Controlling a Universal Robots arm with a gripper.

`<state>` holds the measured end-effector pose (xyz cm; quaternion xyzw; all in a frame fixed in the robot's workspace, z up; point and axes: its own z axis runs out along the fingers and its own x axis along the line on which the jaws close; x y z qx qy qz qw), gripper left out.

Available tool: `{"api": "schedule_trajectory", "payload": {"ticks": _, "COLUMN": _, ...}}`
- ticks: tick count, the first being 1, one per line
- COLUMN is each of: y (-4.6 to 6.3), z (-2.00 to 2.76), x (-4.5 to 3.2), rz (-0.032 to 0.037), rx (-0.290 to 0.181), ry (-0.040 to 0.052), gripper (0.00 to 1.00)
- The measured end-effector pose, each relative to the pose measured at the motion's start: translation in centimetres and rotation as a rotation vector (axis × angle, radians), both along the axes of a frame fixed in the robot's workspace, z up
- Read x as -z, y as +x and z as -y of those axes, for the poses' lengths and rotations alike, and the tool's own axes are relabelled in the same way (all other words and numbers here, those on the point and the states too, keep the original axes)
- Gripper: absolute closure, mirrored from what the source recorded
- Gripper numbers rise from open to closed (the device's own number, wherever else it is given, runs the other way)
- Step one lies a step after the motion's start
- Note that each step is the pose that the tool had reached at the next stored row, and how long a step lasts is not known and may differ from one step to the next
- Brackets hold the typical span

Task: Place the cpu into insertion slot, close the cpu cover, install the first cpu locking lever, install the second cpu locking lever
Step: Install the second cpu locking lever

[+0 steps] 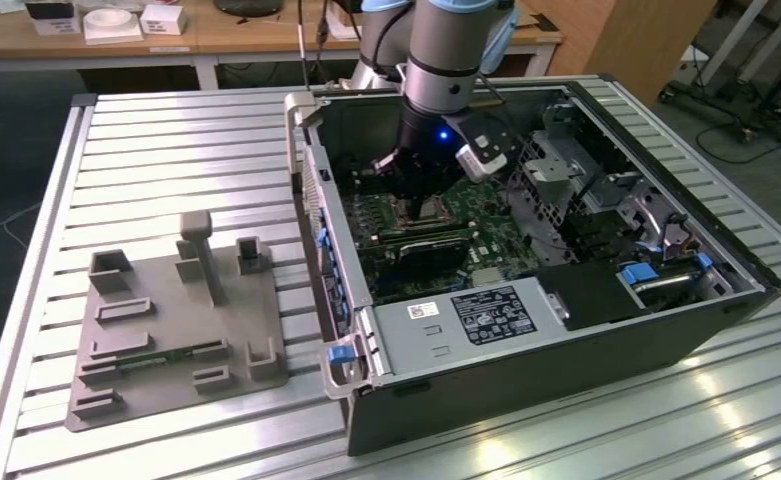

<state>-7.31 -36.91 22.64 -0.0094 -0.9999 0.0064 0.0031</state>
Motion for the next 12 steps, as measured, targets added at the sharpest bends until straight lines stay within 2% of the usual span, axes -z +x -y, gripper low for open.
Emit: {"api": "schedule_trajectory", "payload": {"ticks": 12, "y": -0.95, "z": 0.0, "x": 0.39, "rz": -0.0001, "rx": -0.005, "ry": -0.0002, "gripper": 0.9}}
